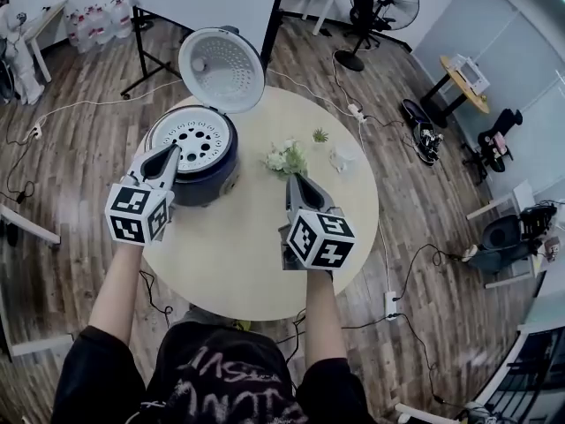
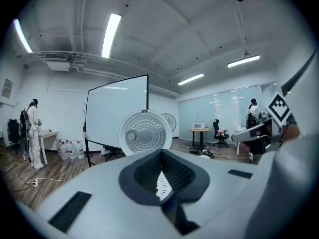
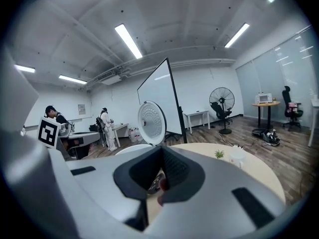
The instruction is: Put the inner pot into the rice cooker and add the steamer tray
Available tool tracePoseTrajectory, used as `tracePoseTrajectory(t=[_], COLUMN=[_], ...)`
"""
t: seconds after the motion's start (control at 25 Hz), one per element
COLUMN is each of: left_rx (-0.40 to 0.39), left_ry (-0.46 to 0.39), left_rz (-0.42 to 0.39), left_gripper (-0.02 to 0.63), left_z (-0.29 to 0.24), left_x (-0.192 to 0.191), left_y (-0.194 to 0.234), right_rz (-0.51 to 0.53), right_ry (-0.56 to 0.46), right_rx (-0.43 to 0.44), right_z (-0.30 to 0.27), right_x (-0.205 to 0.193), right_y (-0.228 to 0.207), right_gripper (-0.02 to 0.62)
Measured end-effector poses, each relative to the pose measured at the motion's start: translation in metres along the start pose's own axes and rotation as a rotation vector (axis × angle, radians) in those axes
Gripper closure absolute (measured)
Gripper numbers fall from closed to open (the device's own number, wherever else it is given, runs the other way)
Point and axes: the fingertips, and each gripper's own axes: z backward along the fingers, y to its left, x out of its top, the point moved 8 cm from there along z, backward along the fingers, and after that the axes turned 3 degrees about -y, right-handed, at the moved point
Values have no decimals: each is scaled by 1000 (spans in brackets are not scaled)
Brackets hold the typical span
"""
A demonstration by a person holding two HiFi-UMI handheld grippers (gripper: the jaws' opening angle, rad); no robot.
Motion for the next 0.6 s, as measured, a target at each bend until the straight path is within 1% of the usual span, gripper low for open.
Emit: tracePoseTrajectory(t=[0.12, 0.28, 0.44, 0.6], left_rx=[-6, -10, -26, -46], left_ry=[-22, -53, -92, -129], left_rz=[3, -2, -9, -41], left_gripper=[594, 594, 594, 594], left_z=[13, 24, 35, 46], left_x=[-1, 3, 10, 16], left_y=[-18, -30, -46, -62], right_rz=[-25, -35, -29, -10], right_ry=[-45, -97, -136, -167], right_rx=[-10, -41, -65, -90], right_z=[29, 56, 83, 108], right_x=[-4, -3, -3, -7], right_y=[-10, -21, -31, -34], right_gripper=[591, 591, 591, 591])
